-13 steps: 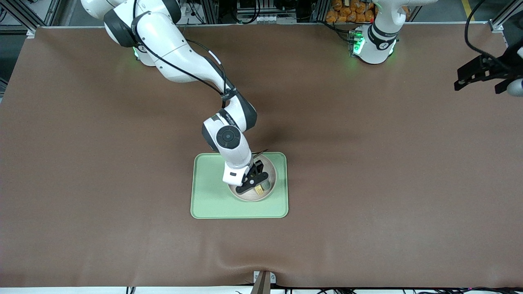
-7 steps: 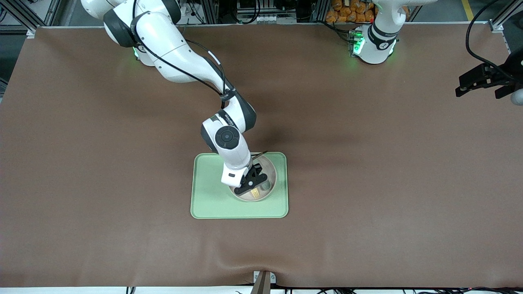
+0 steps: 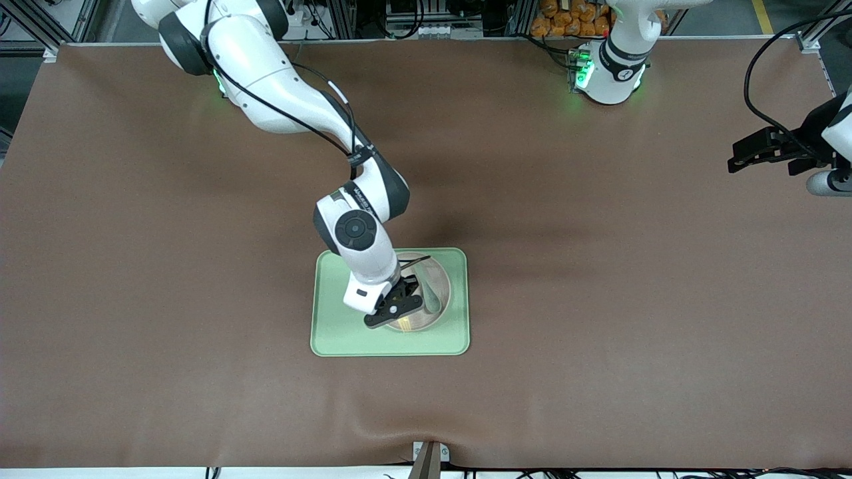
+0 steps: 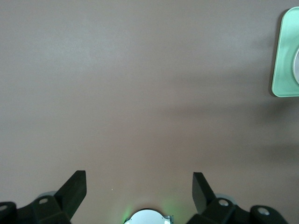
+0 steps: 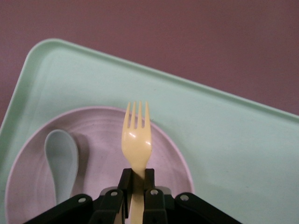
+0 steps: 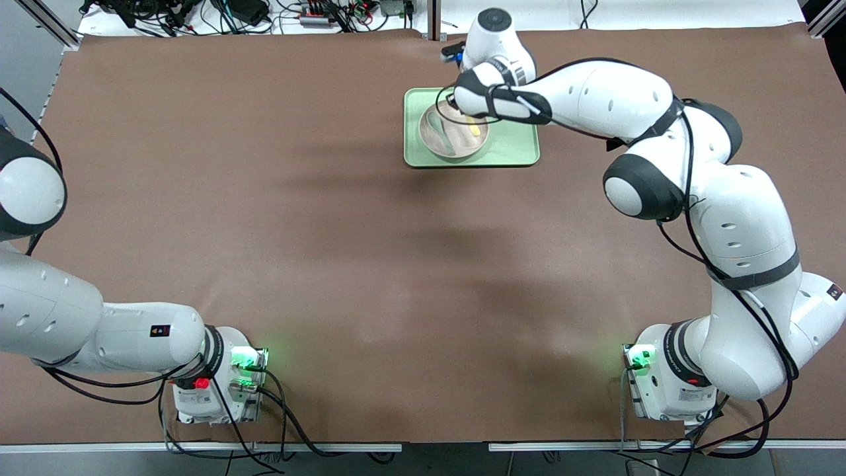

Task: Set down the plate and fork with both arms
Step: 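Lift the fork with the right gripper beside the plate on the tray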

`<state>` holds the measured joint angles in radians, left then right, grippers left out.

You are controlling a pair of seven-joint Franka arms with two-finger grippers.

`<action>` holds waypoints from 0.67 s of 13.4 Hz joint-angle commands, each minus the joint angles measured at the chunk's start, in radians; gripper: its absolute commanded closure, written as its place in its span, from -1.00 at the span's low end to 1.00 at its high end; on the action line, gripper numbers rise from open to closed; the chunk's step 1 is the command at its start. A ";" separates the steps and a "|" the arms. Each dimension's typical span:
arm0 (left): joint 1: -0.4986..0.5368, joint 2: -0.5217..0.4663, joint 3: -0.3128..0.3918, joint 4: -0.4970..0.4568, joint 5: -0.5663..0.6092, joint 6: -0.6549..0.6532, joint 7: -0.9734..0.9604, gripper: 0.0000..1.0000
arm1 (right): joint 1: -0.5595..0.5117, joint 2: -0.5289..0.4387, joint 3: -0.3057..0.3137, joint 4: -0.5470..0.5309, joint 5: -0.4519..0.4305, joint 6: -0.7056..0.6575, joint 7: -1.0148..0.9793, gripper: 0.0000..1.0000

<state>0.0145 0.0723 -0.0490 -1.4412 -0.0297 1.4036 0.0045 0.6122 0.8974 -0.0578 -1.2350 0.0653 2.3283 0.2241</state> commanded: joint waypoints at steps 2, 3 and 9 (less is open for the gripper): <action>-0.001 -0.014 -0.003 -0.005 -0.010 0.021 -0.004 -1.00 | -0.078 -0.054 0.012 -0.015 0.031 -0.027 0.075 1.00; 0.001 -0.015 -0.003 -0.005 -0.010 0.021 0.000 -1.00 | -0.090 -0.052 0.010 -0.020 0.031 -0.026 0.093 1.00; -0.004 -0.017 -0.006 0.017 -0.004 0.035 -0.017 -1.00 | -0.155 -0.058 0.016 -0.092 0.031 -0.004 0.092 1.00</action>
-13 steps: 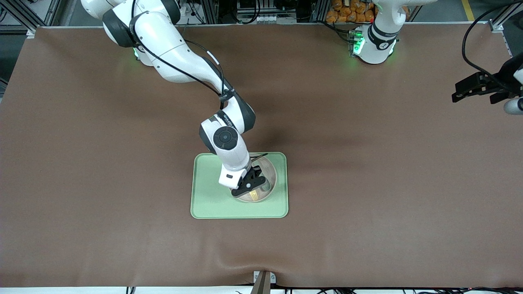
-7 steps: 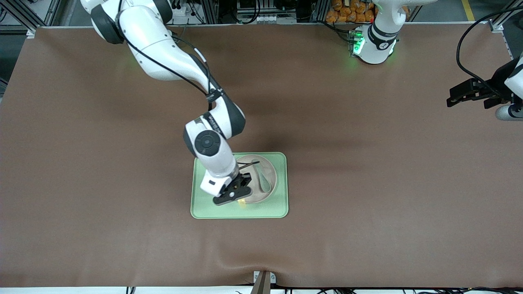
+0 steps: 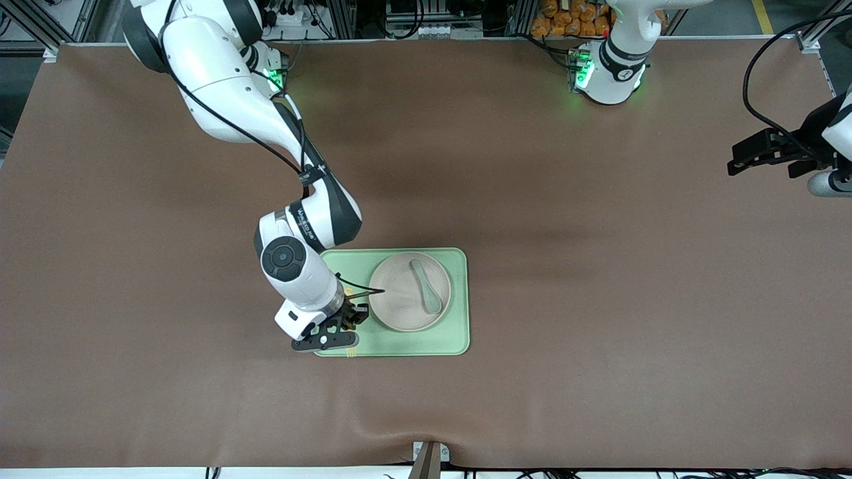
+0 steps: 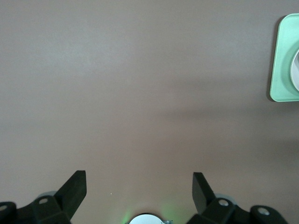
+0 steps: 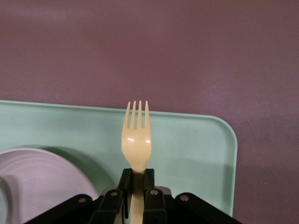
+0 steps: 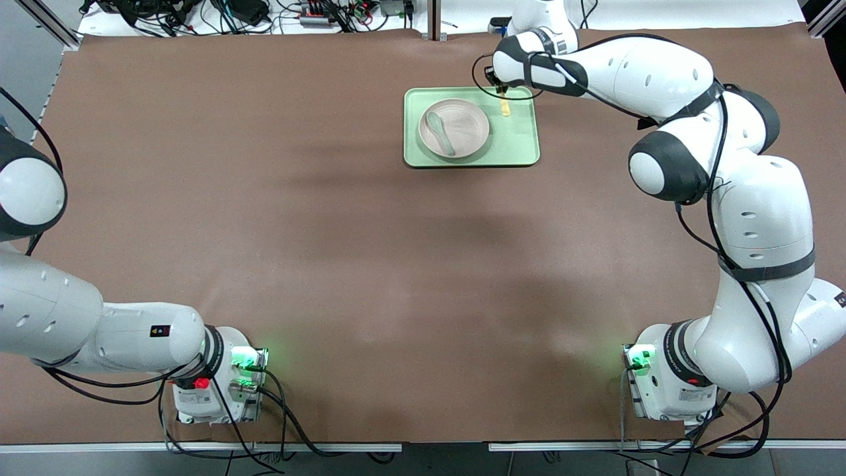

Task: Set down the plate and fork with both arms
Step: 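Lift the fork with the right gripper beside the plate on the tray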

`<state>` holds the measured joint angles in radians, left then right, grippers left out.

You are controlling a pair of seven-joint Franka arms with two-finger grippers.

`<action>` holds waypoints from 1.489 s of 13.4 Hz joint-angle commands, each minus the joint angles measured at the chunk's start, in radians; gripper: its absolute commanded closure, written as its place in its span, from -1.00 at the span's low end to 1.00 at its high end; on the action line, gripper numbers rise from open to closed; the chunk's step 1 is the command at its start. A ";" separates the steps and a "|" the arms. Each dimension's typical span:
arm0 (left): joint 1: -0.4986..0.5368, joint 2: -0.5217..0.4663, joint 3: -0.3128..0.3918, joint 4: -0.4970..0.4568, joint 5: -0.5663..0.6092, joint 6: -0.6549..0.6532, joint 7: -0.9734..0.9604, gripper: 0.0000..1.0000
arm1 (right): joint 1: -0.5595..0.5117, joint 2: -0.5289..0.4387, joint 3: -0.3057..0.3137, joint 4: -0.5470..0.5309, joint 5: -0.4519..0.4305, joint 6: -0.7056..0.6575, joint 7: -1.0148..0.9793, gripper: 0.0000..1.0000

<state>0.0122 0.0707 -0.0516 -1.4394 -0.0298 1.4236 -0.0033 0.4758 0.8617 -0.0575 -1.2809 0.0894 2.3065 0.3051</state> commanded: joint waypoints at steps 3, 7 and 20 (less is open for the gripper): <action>0.000 -0.063 -0.013 0.021 -0.012 0.015 -0.004 -1.00 | -0.026 -0.030 0.016 -0.104 0.009 0.025 0.014 1.00; 0.005 -0.069 -0.112 0.014 0.063 0.009 0.020 -1.00 | -0.025 -0.058 0.018 -0.222 0.009 0.132 0.031 1.00; 0.058 -0.045 -0.112 0.016 0.011 0.052 0.045 -1.00 | -0.112 -0.295 0.015 -0.183 0.015 -0.037 0.071 -1.00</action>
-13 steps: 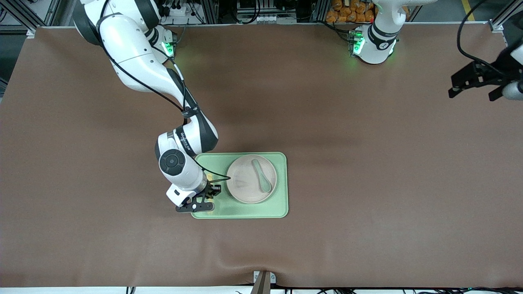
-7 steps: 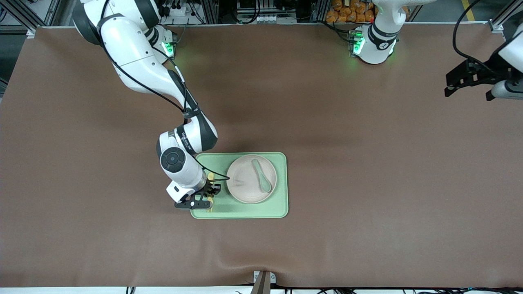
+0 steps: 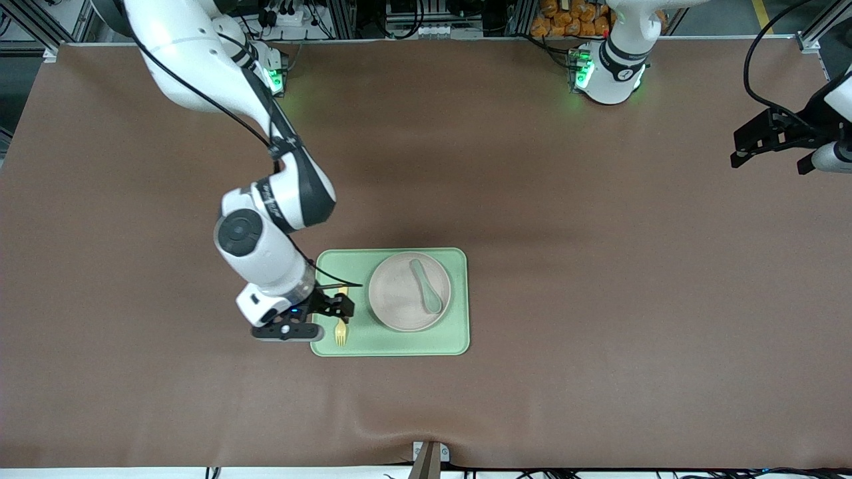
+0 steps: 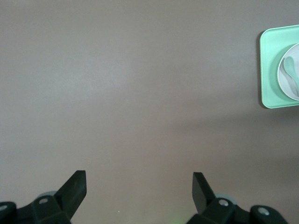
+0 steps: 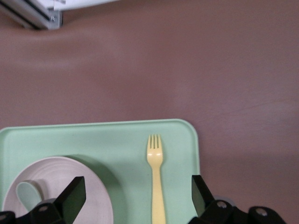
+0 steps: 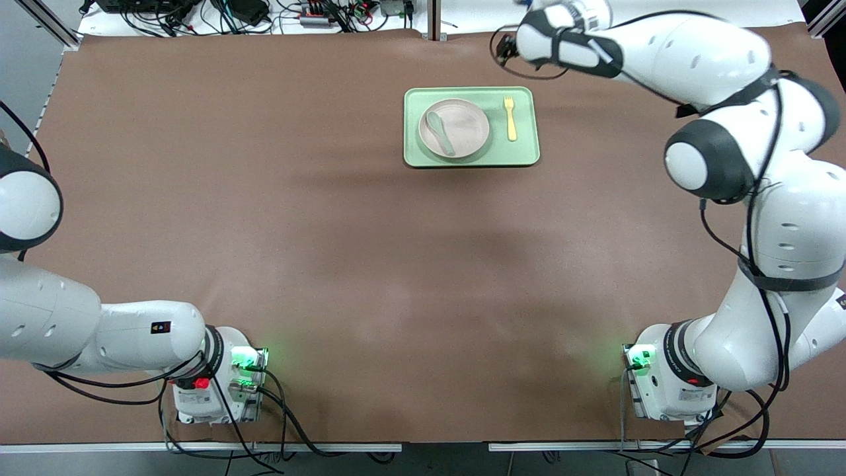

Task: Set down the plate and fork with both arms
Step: 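Open the right gripper to release the fork on the tray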

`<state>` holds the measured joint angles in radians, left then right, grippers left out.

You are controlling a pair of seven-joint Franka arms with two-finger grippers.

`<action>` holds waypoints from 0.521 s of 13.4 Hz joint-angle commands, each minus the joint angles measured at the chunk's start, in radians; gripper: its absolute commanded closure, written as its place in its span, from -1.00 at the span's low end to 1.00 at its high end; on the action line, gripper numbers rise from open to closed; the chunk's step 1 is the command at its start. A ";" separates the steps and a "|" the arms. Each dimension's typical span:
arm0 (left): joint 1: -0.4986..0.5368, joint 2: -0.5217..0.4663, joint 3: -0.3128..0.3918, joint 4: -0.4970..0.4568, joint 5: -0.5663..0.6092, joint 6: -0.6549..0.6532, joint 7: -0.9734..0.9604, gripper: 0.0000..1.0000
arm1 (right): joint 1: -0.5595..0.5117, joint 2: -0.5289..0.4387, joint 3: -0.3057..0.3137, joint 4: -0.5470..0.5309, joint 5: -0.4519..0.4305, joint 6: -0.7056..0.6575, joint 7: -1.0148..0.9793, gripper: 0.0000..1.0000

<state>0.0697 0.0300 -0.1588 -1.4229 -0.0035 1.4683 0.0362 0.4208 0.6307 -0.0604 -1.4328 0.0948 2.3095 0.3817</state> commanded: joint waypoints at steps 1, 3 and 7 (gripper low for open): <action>-0.001 -0.001 -0.005 -0.001 -0.013 0.006 0.008 -1.00 | -0.088 -0.086 0.019 -0.031 0.009 -0.071 -0.009 -1.00; -0.002 -0.001 -0.007 -0.001 -0.015 0.007 0.008 -1.00 | -0.122 -0.127 0.016 -0.031 0.008 -0.163 -0.049 -1.00; -0.007 -0.002 -0.013 -0.002 -0.013 0.001 -0.001 -1.00 | -0.200 -0.204 0.019 -0.023 -0.001 -0.289 -0.061 -1.00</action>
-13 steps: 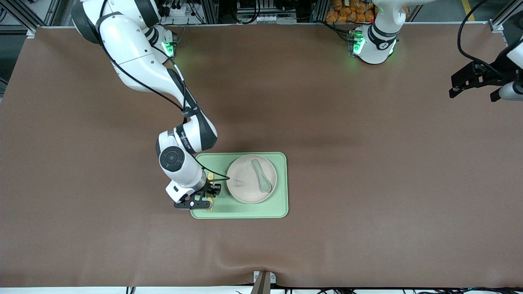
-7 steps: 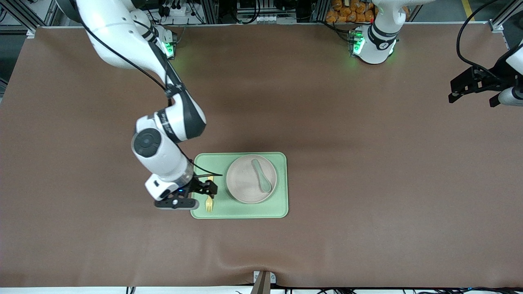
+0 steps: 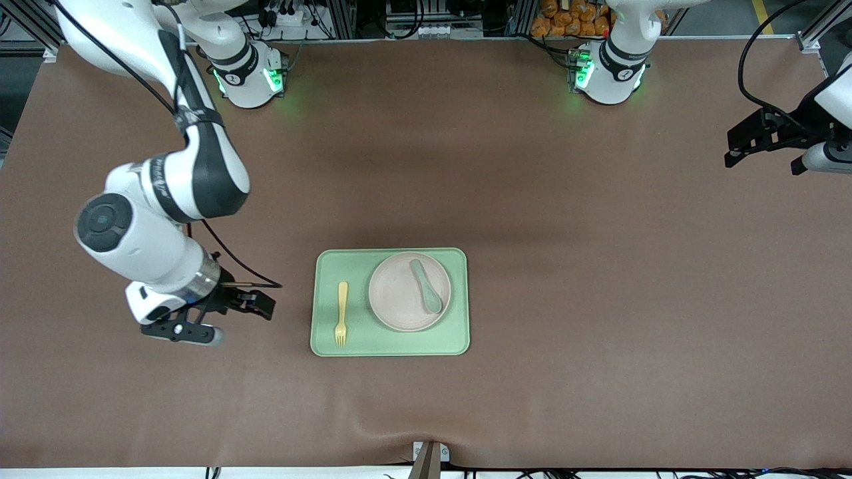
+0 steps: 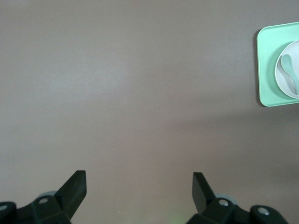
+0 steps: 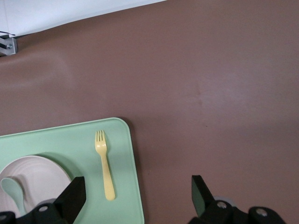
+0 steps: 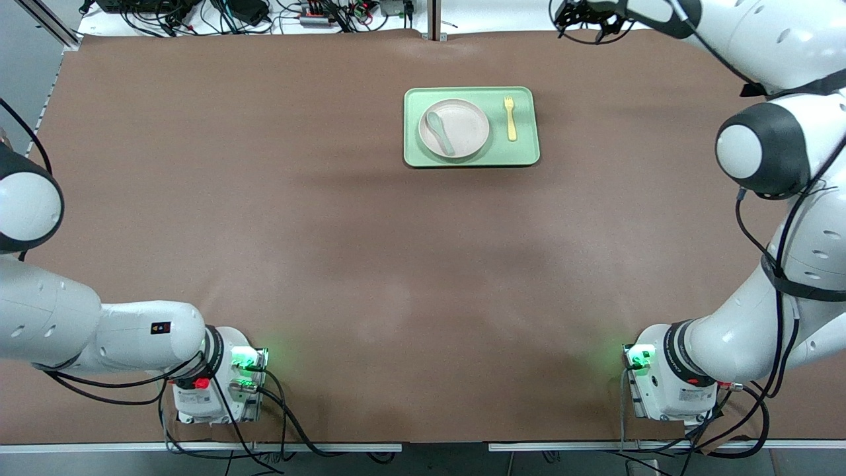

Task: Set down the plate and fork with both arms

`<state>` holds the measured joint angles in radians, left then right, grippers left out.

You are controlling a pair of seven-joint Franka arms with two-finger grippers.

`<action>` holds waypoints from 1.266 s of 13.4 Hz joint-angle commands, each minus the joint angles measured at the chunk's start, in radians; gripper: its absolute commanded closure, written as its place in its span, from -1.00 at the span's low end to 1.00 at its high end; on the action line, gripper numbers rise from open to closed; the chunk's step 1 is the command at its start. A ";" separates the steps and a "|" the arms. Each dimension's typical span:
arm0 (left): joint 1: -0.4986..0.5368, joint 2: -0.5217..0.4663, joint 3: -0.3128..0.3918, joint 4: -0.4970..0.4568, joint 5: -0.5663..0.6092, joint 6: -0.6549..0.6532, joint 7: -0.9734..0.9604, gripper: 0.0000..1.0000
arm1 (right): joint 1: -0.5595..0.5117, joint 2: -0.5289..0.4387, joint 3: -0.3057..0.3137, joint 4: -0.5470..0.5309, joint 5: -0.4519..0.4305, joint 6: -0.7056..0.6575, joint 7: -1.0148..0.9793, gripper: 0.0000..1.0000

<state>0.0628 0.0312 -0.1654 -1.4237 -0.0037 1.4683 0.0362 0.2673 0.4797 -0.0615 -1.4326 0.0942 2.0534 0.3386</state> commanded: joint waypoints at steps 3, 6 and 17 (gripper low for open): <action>0.000 -0.004 -0.009 -0.001 -0.013 0.001 0.005 -1.00 | -0.077 -0.108 0.022 -0.025 -0.004 -0.120 -0.042 -1.00; -0.001 -0.010 0.001 -0.001 -0.012 -0.008 0.008 -1.00 | -0.257 -0.154 0.179 -0.026 -0.004 -0.196 -0.102 -1.00; -0.046 -0.010 0.044 -0.003 -0.001 -0.013 0.010 -1.00 | -0.229 -0.536 0.135 -0.150 -0.083 -0.432 -0.179 -1.00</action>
<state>0.0110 0.0312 -0.1263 -1.4250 -0.0036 1.4653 0.0362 0.0367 0.0297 0.0954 -1.4947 0.0208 1.6159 0.2111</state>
